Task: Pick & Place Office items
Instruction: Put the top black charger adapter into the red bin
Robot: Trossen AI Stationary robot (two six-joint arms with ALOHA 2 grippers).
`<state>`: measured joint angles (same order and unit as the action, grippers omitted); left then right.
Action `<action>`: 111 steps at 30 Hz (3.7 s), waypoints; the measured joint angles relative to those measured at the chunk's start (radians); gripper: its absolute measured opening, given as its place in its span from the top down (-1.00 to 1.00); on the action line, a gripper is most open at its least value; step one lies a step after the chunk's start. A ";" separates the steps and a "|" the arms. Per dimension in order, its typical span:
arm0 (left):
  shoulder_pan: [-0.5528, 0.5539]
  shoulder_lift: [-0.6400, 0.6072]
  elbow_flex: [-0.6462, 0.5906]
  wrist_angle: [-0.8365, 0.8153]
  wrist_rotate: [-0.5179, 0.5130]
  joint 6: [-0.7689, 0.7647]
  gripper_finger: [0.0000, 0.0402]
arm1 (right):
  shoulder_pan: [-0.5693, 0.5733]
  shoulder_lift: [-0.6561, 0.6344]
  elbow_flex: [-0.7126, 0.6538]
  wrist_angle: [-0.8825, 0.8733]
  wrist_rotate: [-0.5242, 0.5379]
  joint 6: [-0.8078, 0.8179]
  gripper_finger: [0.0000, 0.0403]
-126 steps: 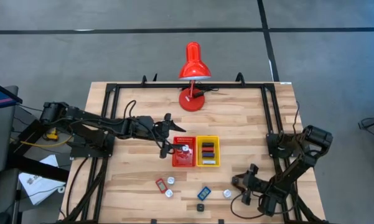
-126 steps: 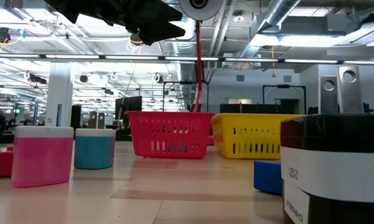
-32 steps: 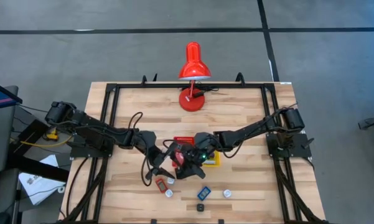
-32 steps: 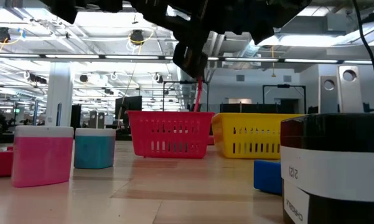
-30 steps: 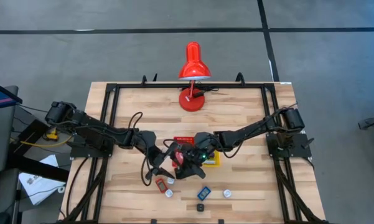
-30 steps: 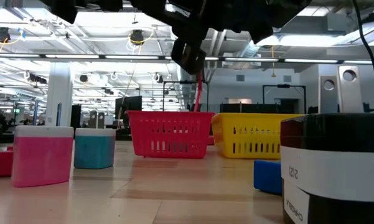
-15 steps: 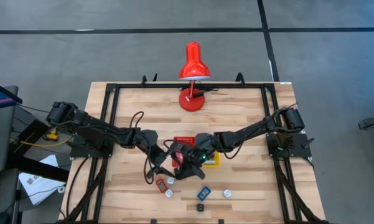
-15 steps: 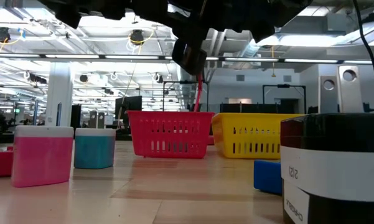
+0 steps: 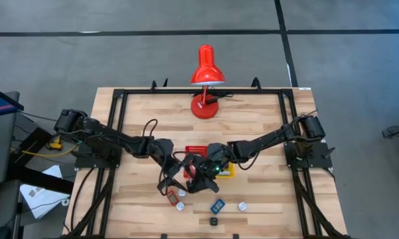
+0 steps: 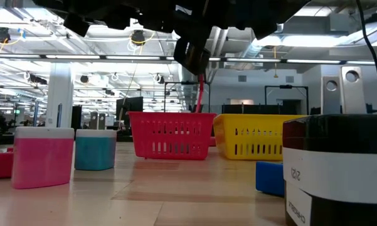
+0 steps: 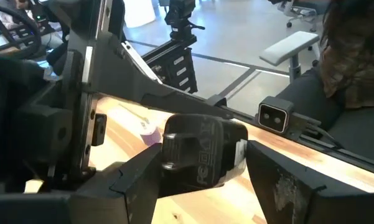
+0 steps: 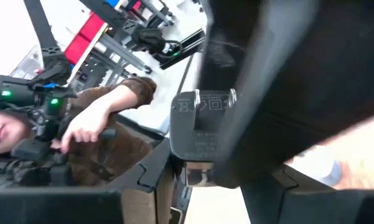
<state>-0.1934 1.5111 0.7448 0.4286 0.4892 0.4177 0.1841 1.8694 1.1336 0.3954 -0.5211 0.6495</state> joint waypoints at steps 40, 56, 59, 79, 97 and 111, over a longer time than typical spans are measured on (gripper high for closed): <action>-0.002 0.000 0.000 -0.023 0.012 -0.034 -0.01 | -0.009 0.001 0.001 -0.035 -0.017 0.005 0.30; 0.003 0.001 0.000 -0.007 0.049 -0.001 0.32 | -0.019 0.000 0.001 -0.033 -0.031 0.005 0.30; 0.004 0.001 0.000 -0.007 0.048 0.001 0.32 | -0.019 0.000 0.001 -0.031 -0.031 0.002 0.25; 0.001 0.001 0.000 -0.053 0.058 0.000 0.32 | -0.011 -0.031 0.001 -0.129 -0.054 -0.045 -0.07; 0.026 0.001 0.001 -0.126 -0.337 -0.042 0.31 | 0.145 -0.454 -0.178 -0.596 0.594 -0.221 -0.13; 0.077 0.011 0.074 -0.420 -0.416 -0.211 0.31 | 0.139 -0.709 -0.521 -0.289 0.707 -0.126 -0.13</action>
<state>-0.1165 1.5221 0.8192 0.0081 0.0736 0.2063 0.3231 1.1605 0.6126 0.1067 0.1859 0.5240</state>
